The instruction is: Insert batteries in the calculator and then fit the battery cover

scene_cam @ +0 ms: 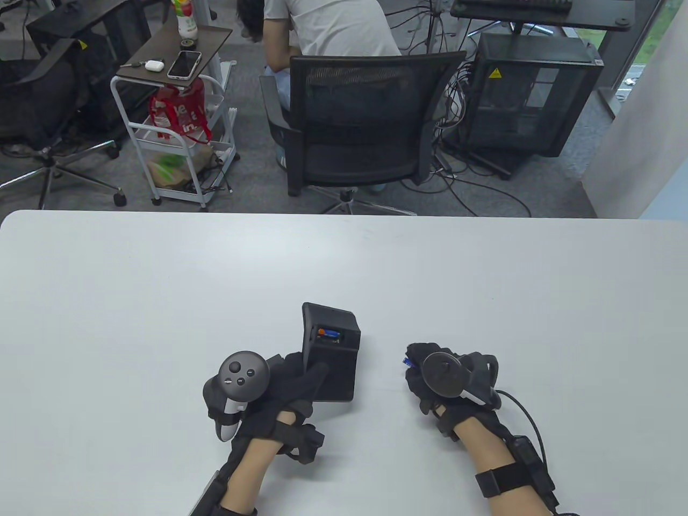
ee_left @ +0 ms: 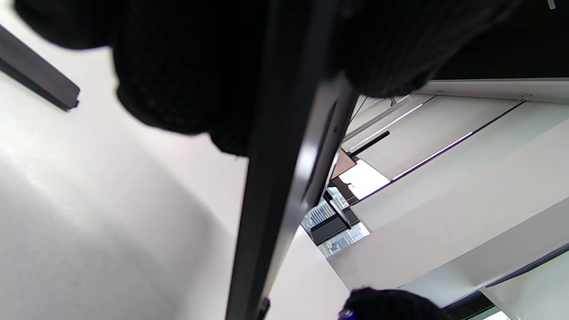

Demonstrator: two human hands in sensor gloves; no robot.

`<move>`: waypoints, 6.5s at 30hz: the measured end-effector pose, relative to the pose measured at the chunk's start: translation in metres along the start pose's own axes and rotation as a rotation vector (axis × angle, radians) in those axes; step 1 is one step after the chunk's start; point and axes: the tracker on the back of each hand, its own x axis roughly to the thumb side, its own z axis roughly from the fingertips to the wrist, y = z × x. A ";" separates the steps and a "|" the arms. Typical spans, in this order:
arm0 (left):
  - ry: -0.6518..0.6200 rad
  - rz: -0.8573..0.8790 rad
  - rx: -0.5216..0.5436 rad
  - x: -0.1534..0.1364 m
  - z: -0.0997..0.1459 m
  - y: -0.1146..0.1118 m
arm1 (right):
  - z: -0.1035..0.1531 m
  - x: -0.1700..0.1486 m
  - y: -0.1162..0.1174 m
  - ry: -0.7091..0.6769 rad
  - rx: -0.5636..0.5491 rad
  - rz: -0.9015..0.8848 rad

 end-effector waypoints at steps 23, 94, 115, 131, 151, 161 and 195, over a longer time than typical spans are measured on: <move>-0.069 0.006 -0.082 0.010 0.002 -0.019 | 0.023 0.028 -0.055 -0.131 -0.310 -0.369; -0.108 0.149 -0.237 0.024 0.013 -0.050 | 0.040 0.085 -0.037 -0.237 -0.490 0.036; -0.171 0.070 -0.244 0.030 0.012 -0.046 | 0.036 0.080 -0.042 -0.196 -0.446 0.046; -0.038 0.174 -0.169 0.011 0.007 -0.041 | 0.037 0.070 -0.038 -0.230 -0.397 -0.012; 0.018 0.413 -0.088 -0.021 -0.008 -0.010 | 0.035 0.048 -0.033 -0.137 -0.355 -0.181; -0.043 0.504 -0.109 -0.018 -0.008 -0.010 | 0.033 0.041 -0.027 -0.092 -0.301 -0.311; -0.093 0.535 -0.278 -0.004 -0.005 -0.032 | 0.022 0.036 0.005 -0.054 -0.025 -0.904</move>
